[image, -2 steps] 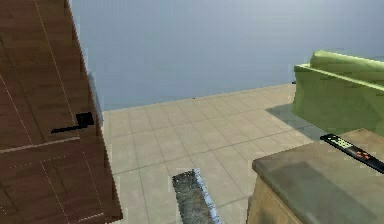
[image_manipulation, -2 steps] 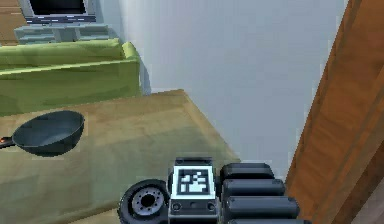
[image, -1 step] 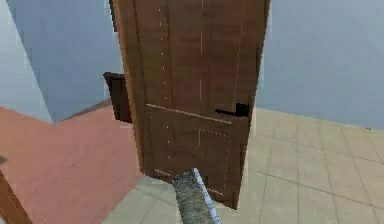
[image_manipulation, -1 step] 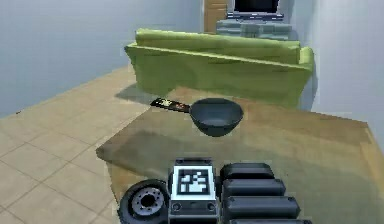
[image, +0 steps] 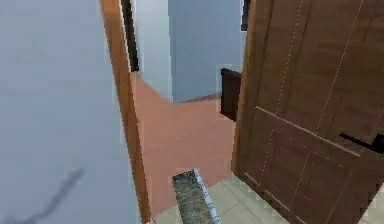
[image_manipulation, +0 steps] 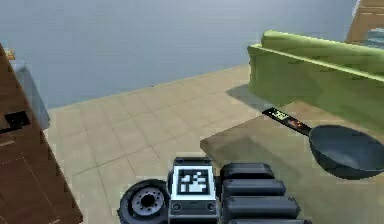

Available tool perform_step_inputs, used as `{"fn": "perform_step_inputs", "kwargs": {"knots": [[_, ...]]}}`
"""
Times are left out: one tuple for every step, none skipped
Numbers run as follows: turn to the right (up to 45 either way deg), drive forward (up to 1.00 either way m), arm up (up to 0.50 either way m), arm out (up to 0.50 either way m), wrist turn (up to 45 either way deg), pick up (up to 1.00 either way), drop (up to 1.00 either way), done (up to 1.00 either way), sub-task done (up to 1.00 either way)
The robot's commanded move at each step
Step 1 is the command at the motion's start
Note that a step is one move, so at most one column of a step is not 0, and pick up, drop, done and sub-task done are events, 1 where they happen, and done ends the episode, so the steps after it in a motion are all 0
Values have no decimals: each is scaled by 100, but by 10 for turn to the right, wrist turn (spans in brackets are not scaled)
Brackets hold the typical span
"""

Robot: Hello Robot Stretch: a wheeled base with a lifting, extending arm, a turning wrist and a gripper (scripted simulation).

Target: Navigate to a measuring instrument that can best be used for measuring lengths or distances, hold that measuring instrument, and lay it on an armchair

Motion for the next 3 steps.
{"fn": "perform_step_inputs", "kwargs": {"knots": [[0,100,0,0,0,0,0,0,0],[0,100,0,0,0,0,0,0,0],[0,80,0,0,0,0,0,0,0]]}}
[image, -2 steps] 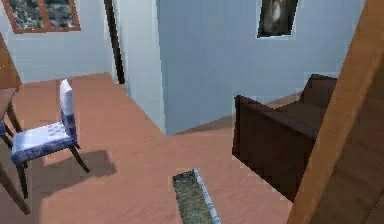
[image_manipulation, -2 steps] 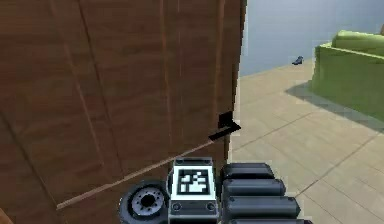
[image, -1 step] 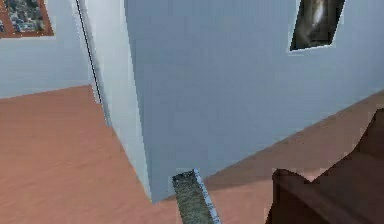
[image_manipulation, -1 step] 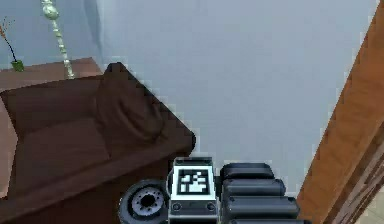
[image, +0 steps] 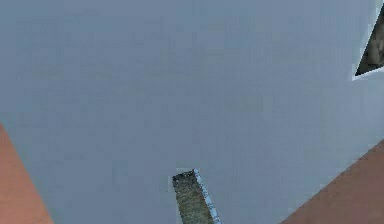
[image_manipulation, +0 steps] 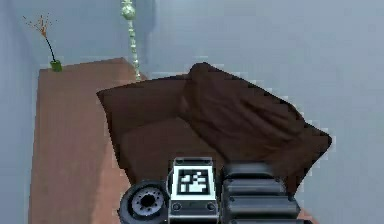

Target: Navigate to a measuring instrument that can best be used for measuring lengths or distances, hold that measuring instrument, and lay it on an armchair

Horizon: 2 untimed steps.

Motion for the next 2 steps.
{"fn": "perform_step_inputs", "kwargs": {"knots": [[450,0,0,0,0,0,0,0,0],[60,0,0,0,0,0,0,0,0]]}}
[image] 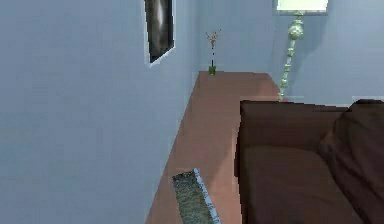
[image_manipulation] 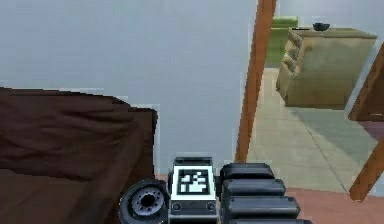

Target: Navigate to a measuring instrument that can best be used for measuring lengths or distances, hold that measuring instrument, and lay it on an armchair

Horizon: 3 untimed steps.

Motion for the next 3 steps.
{"fn": "perform_step_inputs", "kwargs": {"knots": [[0,30,0,0,0,0,0,0,0],[60,0,0,0,0,0,0,0,0],[0,75,0,0,0,0,0,0,0]]}}
